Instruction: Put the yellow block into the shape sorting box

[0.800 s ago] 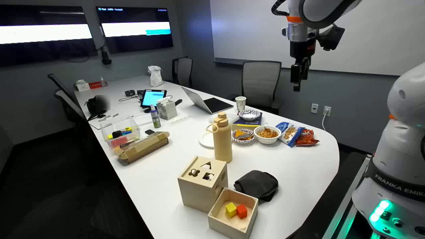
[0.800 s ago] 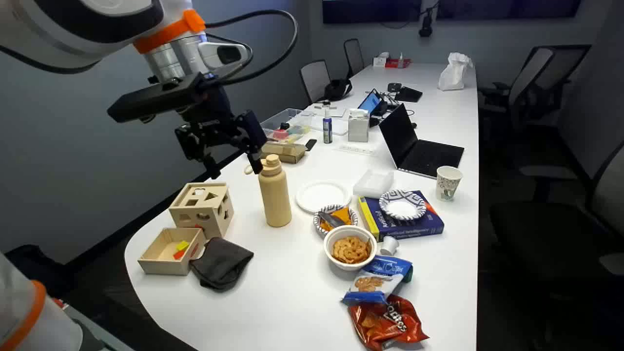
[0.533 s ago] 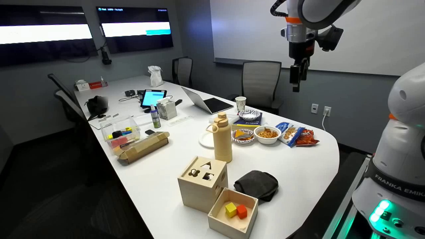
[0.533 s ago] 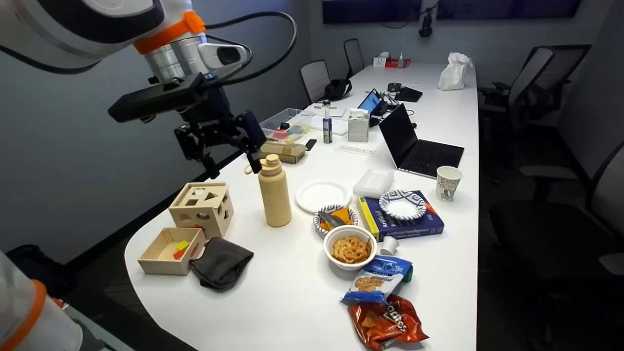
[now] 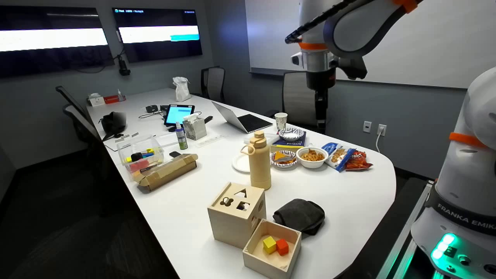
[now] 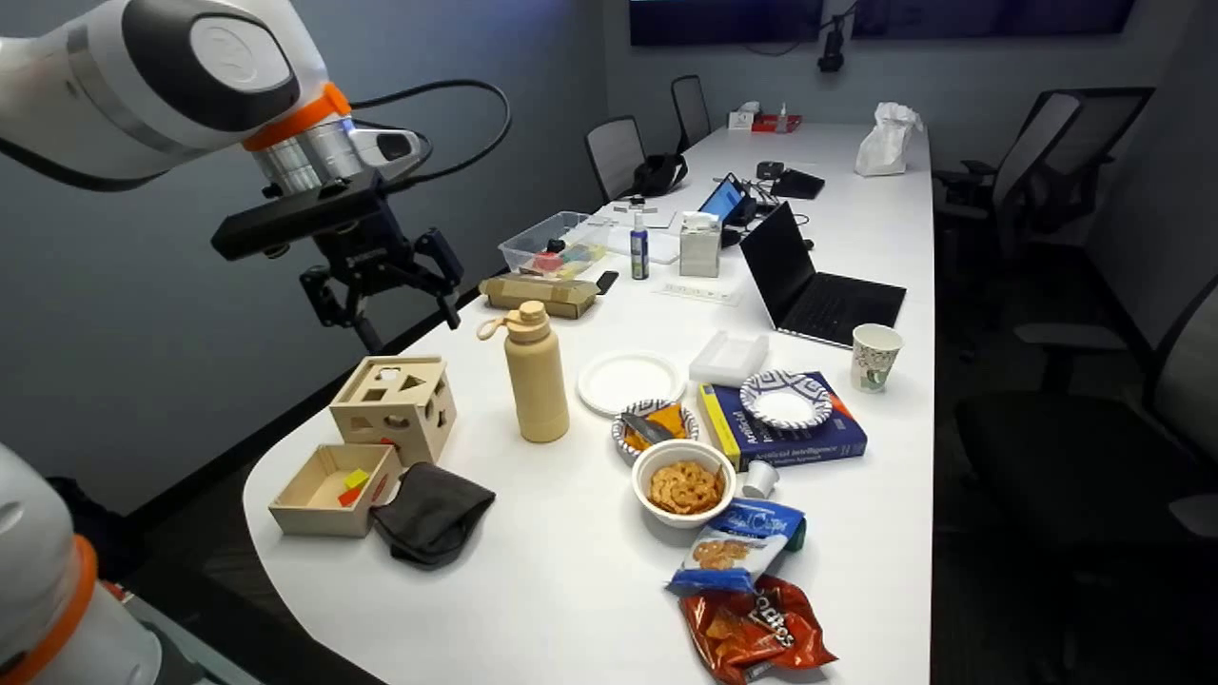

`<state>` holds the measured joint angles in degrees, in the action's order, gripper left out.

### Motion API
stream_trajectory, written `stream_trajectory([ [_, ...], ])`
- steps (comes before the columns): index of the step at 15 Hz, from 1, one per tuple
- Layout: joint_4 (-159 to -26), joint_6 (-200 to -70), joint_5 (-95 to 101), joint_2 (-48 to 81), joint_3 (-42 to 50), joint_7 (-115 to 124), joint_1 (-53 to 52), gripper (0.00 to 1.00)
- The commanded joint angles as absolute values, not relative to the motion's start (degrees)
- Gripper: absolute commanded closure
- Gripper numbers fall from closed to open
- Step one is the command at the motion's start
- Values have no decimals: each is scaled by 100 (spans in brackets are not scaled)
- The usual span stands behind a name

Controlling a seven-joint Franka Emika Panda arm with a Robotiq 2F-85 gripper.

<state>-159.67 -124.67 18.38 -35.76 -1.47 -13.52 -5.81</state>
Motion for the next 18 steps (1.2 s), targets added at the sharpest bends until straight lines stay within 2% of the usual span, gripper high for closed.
stream_trajectory([
  [1,-15959,-12982,1719,-2937,-344,-1416,-900,0],
  [13,-15867,-15330,1780,-535,-1370,-899,-1522,0],
  [18,-15525,-16318,2009,642,-1408,-928,-1515,0],
])
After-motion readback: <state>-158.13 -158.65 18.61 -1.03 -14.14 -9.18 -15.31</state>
